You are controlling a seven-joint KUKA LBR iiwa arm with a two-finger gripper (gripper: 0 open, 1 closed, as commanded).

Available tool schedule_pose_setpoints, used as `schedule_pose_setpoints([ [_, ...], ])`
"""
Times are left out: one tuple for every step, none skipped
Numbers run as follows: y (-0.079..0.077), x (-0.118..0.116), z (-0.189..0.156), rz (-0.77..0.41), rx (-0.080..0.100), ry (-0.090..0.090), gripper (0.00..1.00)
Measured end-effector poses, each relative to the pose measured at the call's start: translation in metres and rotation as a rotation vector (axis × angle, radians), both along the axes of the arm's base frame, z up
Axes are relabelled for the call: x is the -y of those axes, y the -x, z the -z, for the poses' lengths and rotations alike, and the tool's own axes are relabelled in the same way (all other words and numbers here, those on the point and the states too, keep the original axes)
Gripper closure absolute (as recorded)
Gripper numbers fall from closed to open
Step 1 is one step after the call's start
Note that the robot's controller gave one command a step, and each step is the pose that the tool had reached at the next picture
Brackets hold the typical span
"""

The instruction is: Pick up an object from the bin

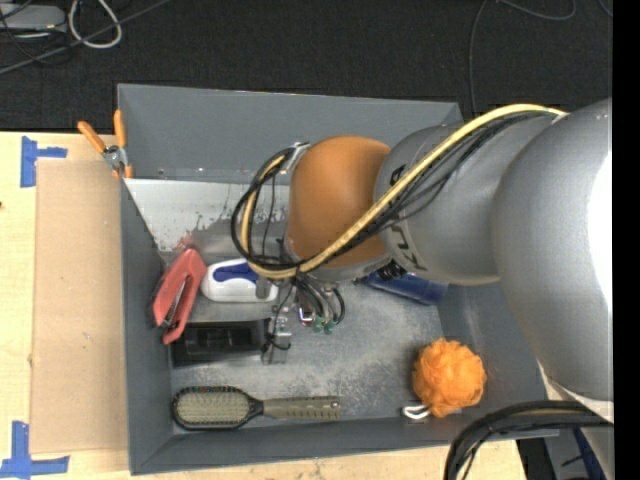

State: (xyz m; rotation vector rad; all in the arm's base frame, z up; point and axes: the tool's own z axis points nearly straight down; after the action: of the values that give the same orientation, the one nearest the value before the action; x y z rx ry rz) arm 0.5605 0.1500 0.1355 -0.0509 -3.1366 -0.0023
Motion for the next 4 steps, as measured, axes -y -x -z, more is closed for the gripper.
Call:
schedule_pose_setpoints([
  [-0.002,0.003,0.029,0.042,0.002,0.0,0.0],
  [-0.006,-0.017,0.061,0.07,-0.003,-0.001,0.0],
  [-0.002,-0.025,0.073,0.072,-0.018,0.002,0.0],
  [0.002,-0.024,0.066,-0.118,-0.009,-0.001,0.0],
])
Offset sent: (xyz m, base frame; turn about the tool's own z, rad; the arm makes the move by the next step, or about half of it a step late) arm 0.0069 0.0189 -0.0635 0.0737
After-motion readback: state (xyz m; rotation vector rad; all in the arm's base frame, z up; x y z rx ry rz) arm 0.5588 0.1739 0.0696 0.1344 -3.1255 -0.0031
